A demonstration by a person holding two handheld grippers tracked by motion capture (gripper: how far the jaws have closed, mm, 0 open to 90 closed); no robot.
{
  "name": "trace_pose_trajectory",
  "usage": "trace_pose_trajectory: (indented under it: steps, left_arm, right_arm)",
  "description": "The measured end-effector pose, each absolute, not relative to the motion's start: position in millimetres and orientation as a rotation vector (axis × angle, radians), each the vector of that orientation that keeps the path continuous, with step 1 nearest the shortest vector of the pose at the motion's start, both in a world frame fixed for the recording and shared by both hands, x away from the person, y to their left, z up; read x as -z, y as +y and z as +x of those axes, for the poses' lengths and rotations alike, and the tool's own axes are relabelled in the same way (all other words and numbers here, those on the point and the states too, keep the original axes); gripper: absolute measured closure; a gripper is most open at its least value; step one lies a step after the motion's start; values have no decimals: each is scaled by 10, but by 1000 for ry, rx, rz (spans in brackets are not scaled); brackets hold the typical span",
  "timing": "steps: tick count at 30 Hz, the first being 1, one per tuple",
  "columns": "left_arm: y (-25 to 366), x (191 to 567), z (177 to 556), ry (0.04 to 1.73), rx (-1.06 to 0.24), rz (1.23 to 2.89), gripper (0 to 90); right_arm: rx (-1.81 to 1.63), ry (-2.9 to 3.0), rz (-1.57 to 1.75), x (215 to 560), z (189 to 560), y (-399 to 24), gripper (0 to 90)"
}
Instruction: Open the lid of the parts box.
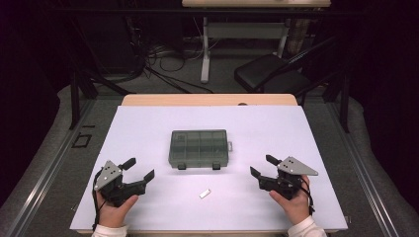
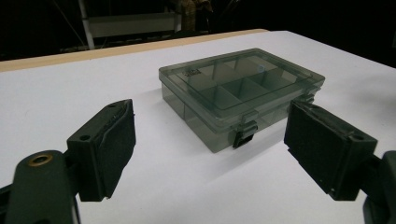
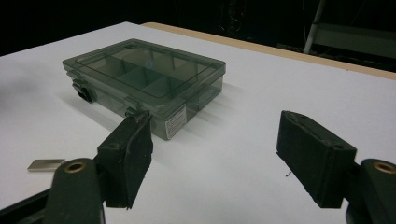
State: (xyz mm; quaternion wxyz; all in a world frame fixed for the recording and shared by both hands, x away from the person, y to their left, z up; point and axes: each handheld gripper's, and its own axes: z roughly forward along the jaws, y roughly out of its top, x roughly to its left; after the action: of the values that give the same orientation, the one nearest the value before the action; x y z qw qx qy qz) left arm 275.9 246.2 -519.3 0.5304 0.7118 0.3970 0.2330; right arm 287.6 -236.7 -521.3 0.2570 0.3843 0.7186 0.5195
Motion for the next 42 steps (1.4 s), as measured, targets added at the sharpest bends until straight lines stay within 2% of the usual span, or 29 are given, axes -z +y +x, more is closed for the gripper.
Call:
trace_pose_trajectory:
  steps: [23, 31, 34, 42]
  left_arm:
    - [2450, 5235, 2835, 1027, -527, 1725, 170]
    - [2399, 5319, 2927, 1119, -428, 1826, 175]
    - [2409, 5322, 2928, 1137, -370, 1841, 225]
    - [2418, 5321, 2956, 1205, -316, 1909, 258]
  right_arm:
    - [-1354, 1969, 1109, 5280, 2918, -2340, 264]
    - [-1280, 2018, 1226, 5320, 2965, -2316, 304]
    - [-1251, 2046, 1305, 5331, 2981, -2314, 305]
    - [-1147, 2116, 1445, 5400, 3064, -2320, 332]
